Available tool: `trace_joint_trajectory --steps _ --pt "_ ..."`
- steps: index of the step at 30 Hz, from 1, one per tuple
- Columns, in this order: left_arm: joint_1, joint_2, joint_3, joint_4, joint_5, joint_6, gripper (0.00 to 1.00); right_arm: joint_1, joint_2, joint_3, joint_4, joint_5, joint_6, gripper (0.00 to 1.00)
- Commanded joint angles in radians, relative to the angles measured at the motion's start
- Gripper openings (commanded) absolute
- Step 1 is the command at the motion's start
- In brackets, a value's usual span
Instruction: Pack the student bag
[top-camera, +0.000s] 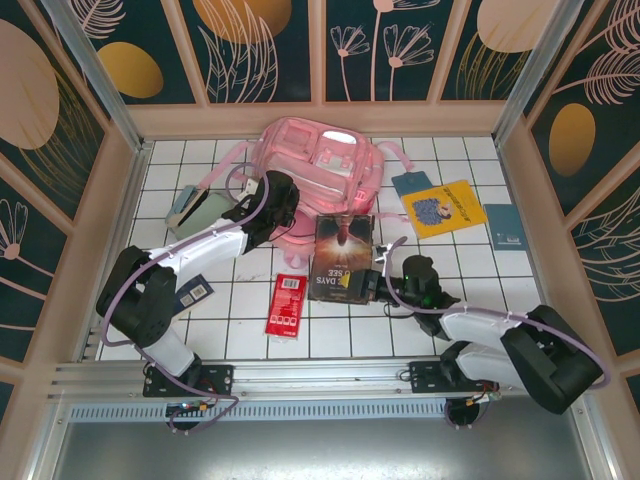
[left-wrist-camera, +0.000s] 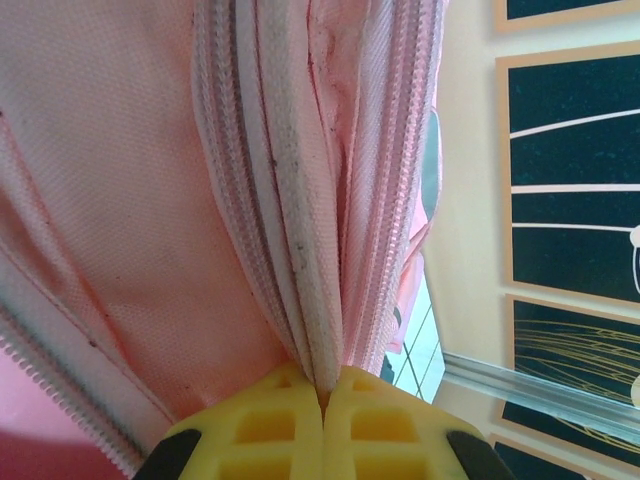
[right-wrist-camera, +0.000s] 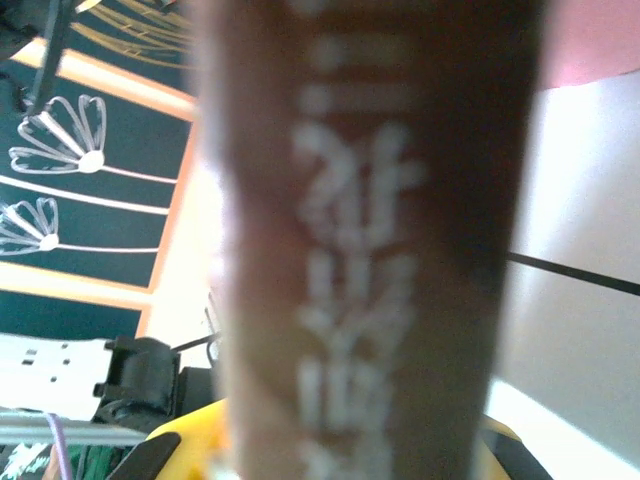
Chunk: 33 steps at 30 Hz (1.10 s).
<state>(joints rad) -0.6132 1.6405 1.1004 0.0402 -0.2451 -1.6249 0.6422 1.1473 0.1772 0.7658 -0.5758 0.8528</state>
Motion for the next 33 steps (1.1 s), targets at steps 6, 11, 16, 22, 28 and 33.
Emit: trace_joint_trajectory --steps 6,11,16,22,28,33 --pt "0.007 -0.008 0.076 0.147 -0.012 -0.058 0.00 0.017 -0.062 0.038 -0.008 -0.111 -0.025 0.00" --pt "0.006 0.026 0.131 0.148 0.022 -0.062 0.00 0.016 0.069 0.100 0.047 -0.151 -0.027 0.00" --pt "0.006 0.012 0.132 0.154 0.027 -0.051 0.00 -0.002 0.213 0.181 0.132 -0.193 -0.002 0.00" --pt "0.006 -0.008 0.119 0.167 0.050 -0.042 0.00 -0.023 0.392 0.277 0.265 -0.267 0.099 0.00" --pt "0.007 -0.039 0.071 0.216 0.103 -0.047 0.00 -0.089 0.509 0.300 0.447 -0.272 0.256 0.00" --pt "0.006 -0.079 0.031 0.235 0.120 -0.038 0.00 -0.161 0.587 0.369 0.448 -0.262 0.291 0.00"
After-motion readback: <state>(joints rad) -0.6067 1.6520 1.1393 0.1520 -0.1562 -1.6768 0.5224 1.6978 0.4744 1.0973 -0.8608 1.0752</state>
